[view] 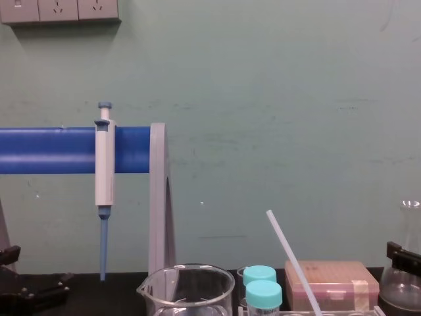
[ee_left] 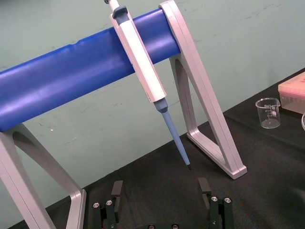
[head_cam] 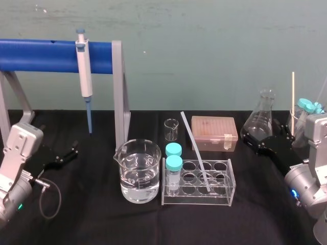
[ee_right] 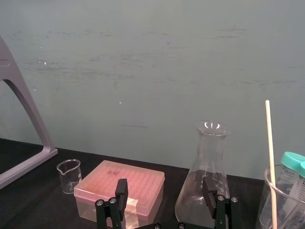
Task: Pick up the stirring rod with one hand, then place it down.
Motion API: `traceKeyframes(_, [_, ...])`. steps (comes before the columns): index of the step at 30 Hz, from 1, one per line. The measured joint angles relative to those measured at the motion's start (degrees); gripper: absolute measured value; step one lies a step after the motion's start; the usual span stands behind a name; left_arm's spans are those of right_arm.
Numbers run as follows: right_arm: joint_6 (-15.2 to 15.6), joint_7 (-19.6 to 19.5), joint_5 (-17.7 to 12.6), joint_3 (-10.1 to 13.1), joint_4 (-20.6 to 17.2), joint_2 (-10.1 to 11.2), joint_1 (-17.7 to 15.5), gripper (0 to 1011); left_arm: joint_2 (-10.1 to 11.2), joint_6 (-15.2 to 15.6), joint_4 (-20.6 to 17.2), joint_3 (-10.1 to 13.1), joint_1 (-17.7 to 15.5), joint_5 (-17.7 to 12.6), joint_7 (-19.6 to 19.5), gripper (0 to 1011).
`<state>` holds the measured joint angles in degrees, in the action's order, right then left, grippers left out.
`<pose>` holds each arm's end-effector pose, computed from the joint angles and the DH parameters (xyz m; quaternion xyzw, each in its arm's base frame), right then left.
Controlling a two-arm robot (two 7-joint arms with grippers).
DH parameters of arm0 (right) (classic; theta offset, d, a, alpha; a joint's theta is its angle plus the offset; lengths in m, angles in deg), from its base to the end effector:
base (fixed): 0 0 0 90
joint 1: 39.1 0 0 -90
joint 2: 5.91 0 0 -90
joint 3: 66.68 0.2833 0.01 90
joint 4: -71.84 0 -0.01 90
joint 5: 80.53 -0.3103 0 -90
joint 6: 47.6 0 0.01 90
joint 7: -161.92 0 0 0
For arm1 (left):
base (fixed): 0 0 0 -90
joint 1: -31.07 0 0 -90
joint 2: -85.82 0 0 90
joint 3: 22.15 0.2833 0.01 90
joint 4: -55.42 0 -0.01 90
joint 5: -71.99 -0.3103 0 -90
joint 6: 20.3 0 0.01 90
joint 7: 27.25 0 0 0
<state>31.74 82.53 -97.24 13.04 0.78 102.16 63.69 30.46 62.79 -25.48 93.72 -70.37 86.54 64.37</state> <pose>0.3846 -0.0704 -0.3152 -0.0076 -0.0331 -0.6111 0.7908 0.3584 0.0784 -0.2971 0.1414 -0.1325 0.5799 0.7913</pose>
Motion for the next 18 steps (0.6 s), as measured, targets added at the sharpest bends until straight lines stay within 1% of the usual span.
traceKeyframes(18, [-0.2,-0.09,-0.22,0.01,-0.28,0.08,-0.15,1003,0.0,0.0,0.0,0.0,0.0,0.0,0.0,1000])
